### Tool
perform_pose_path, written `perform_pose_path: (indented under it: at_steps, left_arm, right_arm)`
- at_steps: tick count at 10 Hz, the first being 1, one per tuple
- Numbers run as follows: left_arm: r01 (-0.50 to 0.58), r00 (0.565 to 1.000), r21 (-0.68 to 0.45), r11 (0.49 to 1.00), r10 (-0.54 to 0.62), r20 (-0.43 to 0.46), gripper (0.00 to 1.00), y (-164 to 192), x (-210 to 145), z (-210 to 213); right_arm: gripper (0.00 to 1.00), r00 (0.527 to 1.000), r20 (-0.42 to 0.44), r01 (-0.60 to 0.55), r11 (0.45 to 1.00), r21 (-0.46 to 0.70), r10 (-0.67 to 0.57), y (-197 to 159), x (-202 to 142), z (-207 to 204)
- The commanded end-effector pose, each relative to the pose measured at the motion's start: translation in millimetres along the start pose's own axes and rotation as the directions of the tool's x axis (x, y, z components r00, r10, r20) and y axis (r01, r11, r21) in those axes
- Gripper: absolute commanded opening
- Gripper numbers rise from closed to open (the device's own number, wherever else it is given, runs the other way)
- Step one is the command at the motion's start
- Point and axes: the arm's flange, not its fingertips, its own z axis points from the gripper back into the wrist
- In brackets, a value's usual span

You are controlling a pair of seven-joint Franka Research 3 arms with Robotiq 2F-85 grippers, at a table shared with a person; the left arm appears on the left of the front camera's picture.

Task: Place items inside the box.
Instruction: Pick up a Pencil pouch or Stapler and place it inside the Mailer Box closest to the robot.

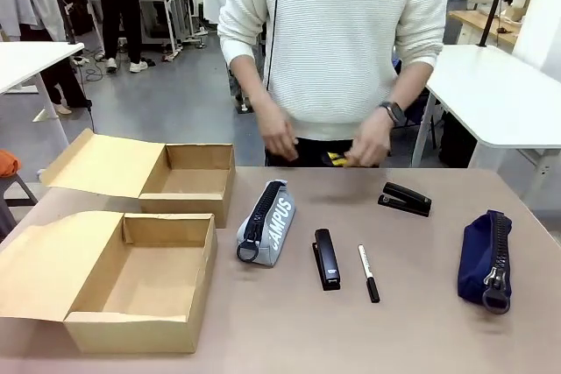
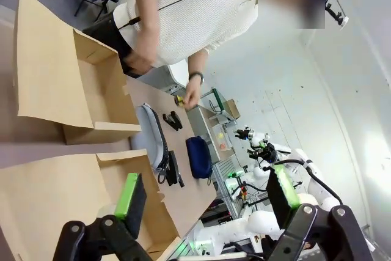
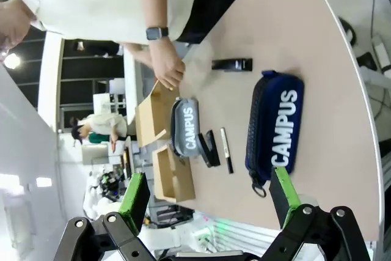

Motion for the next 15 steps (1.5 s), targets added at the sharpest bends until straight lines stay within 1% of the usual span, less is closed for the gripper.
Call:
perform_pose_path:
  at_steps: [1, 2, 3, 4, 5, 6, 7, 8, 10, 11, 12, 13, 14, 15]
  left_arm:
    - [0.024, 1.000, -0.019, 1.000, -0.023, 0.013, 1.00, -1, 1, -1]
    - [0.024, 1.000, -0.019, 1.000, -0.023, 0.013, 1.00, -1, 1, -1]
    - [0.024, 1.000, -0.019, 1.000, -0.023, 0.013, 1.00, -1, 1, -1]
    - [0.024, 1.000, -0.019, 1.000, -0.023, 0.013, 1.00, -1, 1, -1]
    - [0.024, 1.000, -0.019, 1.000, -0.023, 0.013, 1.00, -1, 1, -1]
    - [0.024, 1.000, -0.019, 1.000, -0.023, 0.013, 1.00, -1, 1, -1]
    - [0.024, 1.000, -0.019, 1.000, -0.023, 0.013, 1.00, -1, 1, -1]
    - [0.024, 1.000, -0.019, 1.000, -0.023, 0.013, 1.00, -1, 1, -1]
    - [0.024, 1.000, -0.019, 1.000, -0.023, 0.013, 1.00, -1, 1, -1]
    - [0.024, 1.000, -0.019, 1.000, -0.023, 0.013, 1.00, -1, 1, -1]
    - [0.024, 1.000, -0.019, 1.000, -0.023, 0.013, 1.00, -1, 1, -1]
    - [0.024, 1.000, -0.019, 1.000, -0.023, 0.013, 1.00, -1, 1, -1]
    - [0.024, 1.000, -0.019, 1.000, -0.023, 0.013, 1.00, -1, 1, -1]
    - [0.024, 1.000, -0.019, 1.000, -0.023, 0.013, 1.00, -1, 1, -1]
  right_arm:
    - [1.00, 0.992, 0.100, -0.076, 0.997, -0.006, 0.076, 26, -22, -31]
    - [1.00, 0.986, 0.067, -0.154, 0.988, -0.022, 0.155, 51, -42, -63]
    - [1.00, 0.979, -0.001, -0.206, 0.978, -0.034, 0.206, 71, -66, -97]
    - [1.00, 0.965, -0.008, -0.261, 0.964, -0.054, 0.261, 86, -94, -135]
    - [1.00, 0.934, -0.076, -0.352, 0.934, -0.052, 0.348, 98, -133, -177]
    - [1.00, 0.909, -0.120, -0.408, 0.912, -0.053, 0.400, 105, -166, -208]
    - [1.00, 0.911, -0.111, -0.401, 0.916, -0.019, 0.396, 113, -190, -229]
    - [1.00, 0.928, -0.125, -0.359, 0.932, -0.054, 0.351, 126, -94, -160]
    - [1.00, 0.928, -0.125, -0.359, 0.932, -0.054, 0.351, 126, -94, -160]
    - [1.00, 0.913, -0.150, -0.391, 0.919, -0.050, 0.381, 145, -107, -186]
    - [1.00, 0.893, -0.252, -0.412, 0.902, -0.131, 0.372, 140, -113, -188]
    - [1.00, 0.832, -0.369, -0.495, 0.854, -0.162, 0.413, 161, -136, -233]
    - [1.00, 0.794, -0.447, -0.527, 0.832, -0.170, 0.411, 183, -153, -279]
    - [1.00, 0.779, -0.479, -0.537, 0.825, -0.177, 0.404, 207, -177, -328]
